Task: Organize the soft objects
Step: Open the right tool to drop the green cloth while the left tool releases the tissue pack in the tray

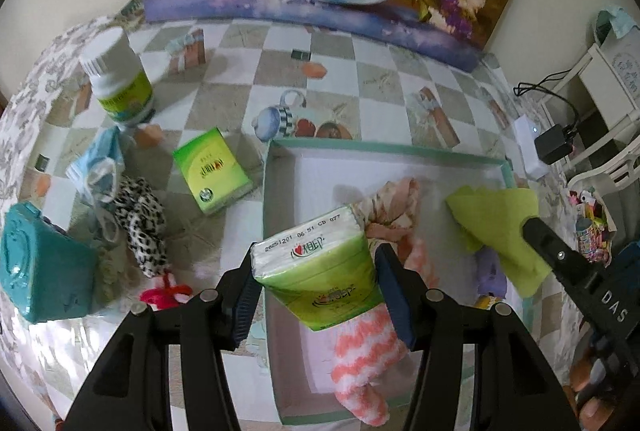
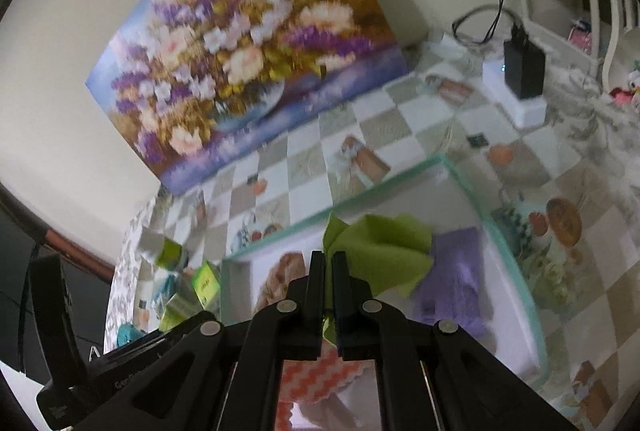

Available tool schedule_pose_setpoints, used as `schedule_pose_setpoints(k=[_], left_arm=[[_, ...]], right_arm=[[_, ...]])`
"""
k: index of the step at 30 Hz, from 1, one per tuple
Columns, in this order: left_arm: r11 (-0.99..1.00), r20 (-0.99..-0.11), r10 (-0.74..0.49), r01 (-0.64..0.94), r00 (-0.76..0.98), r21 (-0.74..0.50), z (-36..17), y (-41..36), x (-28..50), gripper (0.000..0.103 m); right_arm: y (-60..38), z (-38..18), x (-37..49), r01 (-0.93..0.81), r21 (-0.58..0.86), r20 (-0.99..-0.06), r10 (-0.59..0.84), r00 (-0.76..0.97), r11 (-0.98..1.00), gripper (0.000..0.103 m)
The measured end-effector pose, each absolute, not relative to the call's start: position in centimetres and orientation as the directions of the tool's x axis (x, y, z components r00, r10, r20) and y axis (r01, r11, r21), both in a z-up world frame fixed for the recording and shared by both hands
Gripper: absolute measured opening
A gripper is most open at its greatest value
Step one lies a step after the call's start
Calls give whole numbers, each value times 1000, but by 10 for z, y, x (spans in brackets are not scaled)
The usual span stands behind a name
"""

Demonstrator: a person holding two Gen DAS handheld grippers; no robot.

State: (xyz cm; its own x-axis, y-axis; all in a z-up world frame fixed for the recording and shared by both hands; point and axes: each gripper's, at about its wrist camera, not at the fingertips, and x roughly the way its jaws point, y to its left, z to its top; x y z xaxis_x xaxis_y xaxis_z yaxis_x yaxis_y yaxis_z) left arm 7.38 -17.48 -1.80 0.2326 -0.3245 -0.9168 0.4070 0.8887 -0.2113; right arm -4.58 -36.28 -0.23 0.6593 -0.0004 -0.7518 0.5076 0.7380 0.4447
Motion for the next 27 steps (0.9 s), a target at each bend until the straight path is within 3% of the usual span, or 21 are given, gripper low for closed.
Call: schedule_pose_setpoints(k=[27], left_arm=[[870, -956, -238, 476, 171, -131, -58, -208, 57, 59]], right_arm=[[-353, -70, -28, 588, 292, -913, 36, 407, 754, 7]])
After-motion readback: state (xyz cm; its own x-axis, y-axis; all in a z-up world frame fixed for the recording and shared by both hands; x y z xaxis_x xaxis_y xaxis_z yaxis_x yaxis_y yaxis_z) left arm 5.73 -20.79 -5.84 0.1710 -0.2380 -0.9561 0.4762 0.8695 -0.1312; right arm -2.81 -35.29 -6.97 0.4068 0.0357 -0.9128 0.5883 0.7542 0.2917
